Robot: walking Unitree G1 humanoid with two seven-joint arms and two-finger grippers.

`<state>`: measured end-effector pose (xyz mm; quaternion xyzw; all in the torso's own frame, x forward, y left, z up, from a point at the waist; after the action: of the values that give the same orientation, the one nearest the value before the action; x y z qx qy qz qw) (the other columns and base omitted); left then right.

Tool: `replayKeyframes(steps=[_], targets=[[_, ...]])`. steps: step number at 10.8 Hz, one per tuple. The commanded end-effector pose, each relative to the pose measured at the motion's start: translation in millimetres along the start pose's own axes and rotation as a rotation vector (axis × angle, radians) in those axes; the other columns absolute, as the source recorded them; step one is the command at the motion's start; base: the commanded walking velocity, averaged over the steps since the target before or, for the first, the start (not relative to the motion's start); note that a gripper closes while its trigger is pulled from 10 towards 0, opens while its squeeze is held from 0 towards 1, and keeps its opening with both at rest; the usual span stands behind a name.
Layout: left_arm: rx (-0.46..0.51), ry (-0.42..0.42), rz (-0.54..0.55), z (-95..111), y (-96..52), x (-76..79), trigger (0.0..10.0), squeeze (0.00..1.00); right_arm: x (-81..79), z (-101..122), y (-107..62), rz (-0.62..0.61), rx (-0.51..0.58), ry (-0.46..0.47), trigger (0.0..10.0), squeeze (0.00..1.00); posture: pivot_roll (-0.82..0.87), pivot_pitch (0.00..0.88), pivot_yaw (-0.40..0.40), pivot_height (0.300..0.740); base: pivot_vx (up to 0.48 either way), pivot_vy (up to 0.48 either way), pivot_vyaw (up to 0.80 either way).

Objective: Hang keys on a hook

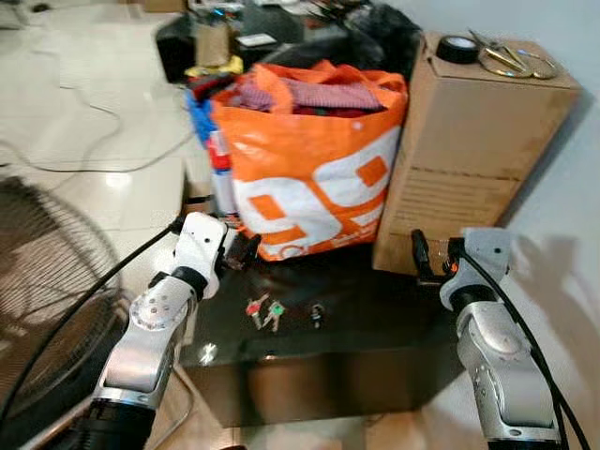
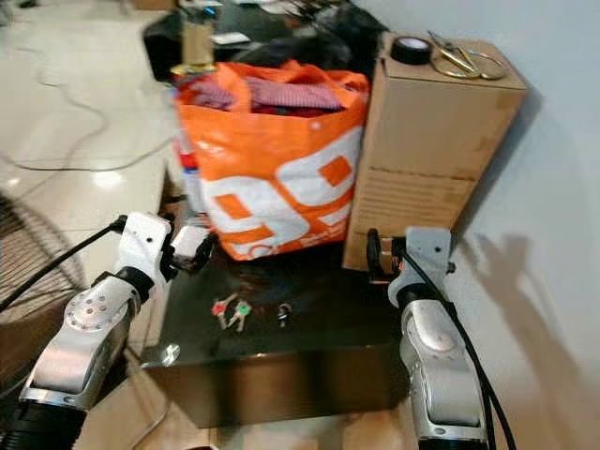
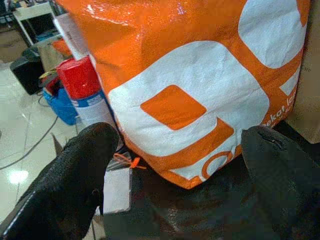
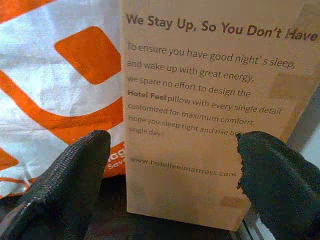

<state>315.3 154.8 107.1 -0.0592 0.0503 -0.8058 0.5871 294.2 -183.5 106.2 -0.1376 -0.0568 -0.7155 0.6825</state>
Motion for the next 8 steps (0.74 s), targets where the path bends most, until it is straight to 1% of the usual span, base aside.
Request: replayKeyframes(steps=[1, 4, 5, 8], targets=[[0.005, 0.007, 0.005, 1.9, -0.4, -1.0, 10.0, 0.05, 1.2, -2.0, -0.1, 0.003, -0.014, 0.009, 10.0, 0.00, -0.06, 0.000, -0.001, 0.740, 0.000, 0.000, 0.00], [0.012, 0.013, 0.013, 2.1, -1.4, -1.8, 10.0, 0.07, -7.0, -1.4, -0.6, 0.028, -0.015, 0.006, 10.0, 0.00, -0.05, 0.000, -0.005, 0.740, 0.000, 0.000, 0.00], [0.013, 0.016, 0.016, 2.4, -1.8, -2.3, 10.0, 0.07, -8.3, -0.4, 0.0, 0.035, -0.012, 0.002, 10.0, 0.00, -0.05, 0.000, -0.011, 0.740, 0.000, -0.360, 0.00], [0.014, 0.019, 0.021, 2.2, -4.0, -3.4, 10.0, 0.07, -8.8, 2.2, 0.9, 0.050, -0.003, -0.004, 10.0, 0.00, -0.04, 0.000, -0.016, 0.740, 0.000, -0.480, 0.00]])
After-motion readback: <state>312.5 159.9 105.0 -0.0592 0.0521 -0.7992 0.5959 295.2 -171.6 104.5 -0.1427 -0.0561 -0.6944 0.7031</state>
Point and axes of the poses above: a point about 5 cm out from each wrist's last joint towards the gripper, its own y axis pointing out of the wrist towards the gripper, its own z axis along the axis of the wrist's last joint, x = y × z, the point moved 3 cm from there along y, pointing out of the wrist towards the gripper, and after that the axes turned 14 degrees about -y, right-handed, at the moved point
